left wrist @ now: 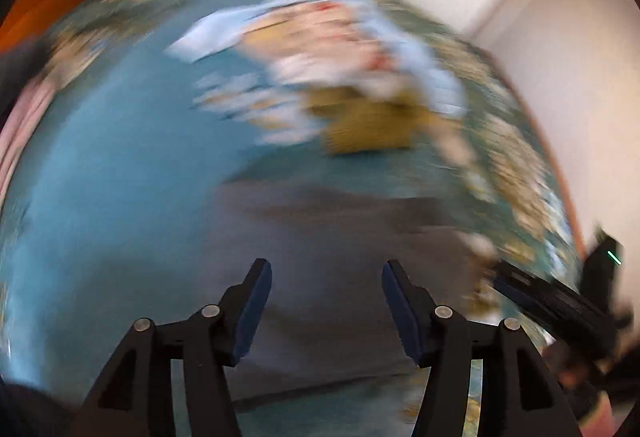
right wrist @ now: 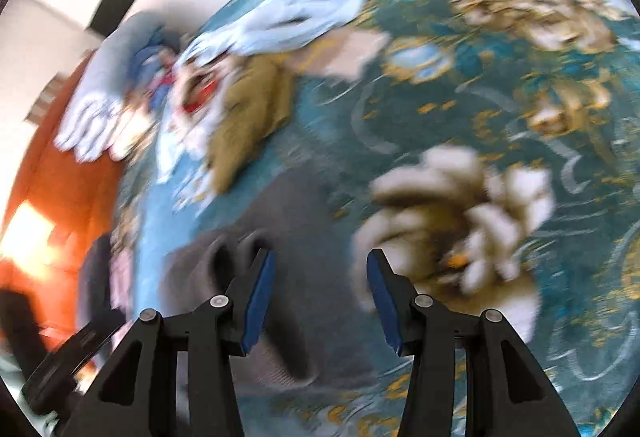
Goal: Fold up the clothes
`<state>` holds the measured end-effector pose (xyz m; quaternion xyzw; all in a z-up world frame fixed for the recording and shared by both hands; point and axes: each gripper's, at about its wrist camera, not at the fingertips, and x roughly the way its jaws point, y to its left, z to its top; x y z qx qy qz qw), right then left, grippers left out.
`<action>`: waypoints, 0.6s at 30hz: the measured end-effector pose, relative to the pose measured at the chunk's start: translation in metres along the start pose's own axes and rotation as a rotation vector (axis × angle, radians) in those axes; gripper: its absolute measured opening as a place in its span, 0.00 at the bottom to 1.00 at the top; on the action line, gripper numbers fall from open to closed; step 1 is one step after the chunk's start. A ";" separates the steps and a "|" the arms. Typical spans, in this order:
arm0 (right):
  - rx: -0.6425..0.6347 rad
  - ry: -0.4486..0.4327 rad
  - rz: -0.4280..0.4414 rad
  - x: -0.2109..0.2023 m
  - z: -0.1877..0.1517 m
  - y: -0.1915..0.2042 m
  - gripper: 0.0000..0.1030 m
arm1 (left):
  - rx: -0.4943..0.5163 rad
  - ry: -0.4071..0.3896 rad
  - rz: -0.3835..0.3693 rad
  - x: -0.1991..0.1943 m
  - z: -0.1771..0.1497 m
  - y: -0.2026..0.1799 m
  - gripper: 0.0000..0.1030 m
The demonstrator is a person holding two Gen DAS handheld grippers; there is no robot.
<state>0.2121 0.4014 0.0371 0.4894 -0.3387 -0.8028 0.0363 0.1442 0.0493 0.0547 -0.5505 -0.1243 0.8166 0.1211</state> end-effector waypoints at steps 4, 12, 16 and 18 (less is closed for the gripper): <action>-0.114 0.090 0.048 0.018 -0.014 0.027 0.48 | -0.093 0.090 0.035 0.019 -0.016 0.034 0.60; -0.223 0.169 0.052 0.058 -0.009 0.067 0.57 | -0.170 0.159 0.040 0.031 -0.032 0.066 0.60; -0.146 0.205 0.033 0.081 -0.006 0.058 0.49 | -0.211 0.150 -0.011 0.026 -0.032 0.075 0.60; -0.104 0.202 0.022 0.081 -0.007 0.056 0.39 | -0.220 0.148 -0.043 0.025 -0.030 0.075 0.60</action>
